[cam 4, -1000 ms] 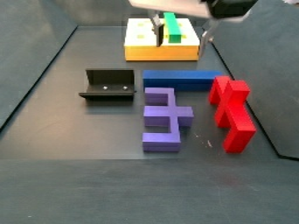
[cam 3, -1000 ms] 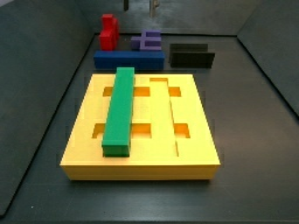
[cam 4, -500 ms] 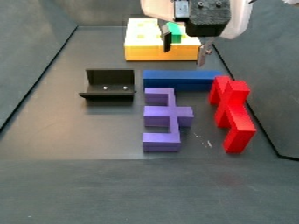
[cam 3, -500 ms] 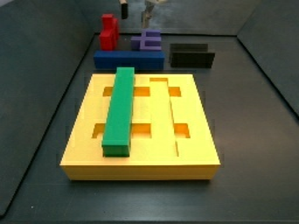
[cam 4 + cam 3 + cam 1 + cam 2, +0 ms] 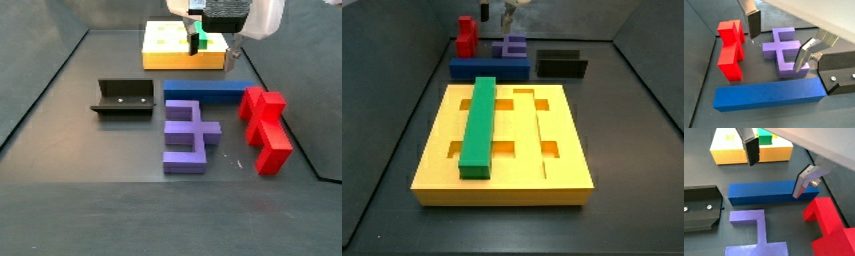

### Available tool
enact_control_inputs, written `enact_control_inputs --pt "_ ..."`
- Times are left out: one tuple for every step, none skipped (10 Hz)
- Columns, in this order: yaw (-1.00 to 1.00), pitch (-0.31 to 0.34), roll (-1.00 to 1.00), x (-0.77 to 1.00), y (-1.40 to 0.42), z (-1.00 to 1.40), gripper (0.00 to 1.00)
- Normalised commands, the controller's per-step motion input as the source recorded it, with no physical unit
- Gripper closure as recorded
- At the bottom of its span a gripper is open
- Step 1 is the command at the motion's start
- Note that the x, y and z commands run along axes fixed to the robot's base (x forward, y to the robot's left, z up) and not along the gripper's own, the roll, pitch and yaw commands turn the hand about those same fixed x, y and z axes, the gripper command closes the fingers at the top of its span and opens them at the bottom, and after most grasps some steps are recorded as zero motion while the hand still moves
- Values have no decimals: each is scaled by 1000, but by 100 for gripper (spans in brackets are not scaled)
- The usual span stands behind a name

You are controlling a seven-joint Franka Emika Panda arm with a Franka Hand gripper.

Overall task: Pick up the blue object. Move up. Move to above the board. Insert the blue object.
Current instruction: Pick up the blue object.

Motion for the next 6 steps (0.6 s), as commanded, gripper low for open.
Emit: enact_control_inputs --pt "-9 -4 -21 0 0 0 0" --pt "-60 -4 -33 0 0 0 0" --pt "-177 0 -20 0 0 0 0" --pt "-309 0 -6 0 0 11 0" --pt "-420 0 -3 31 0 49 0" --pt "-463 0 0 26 0 60 0"
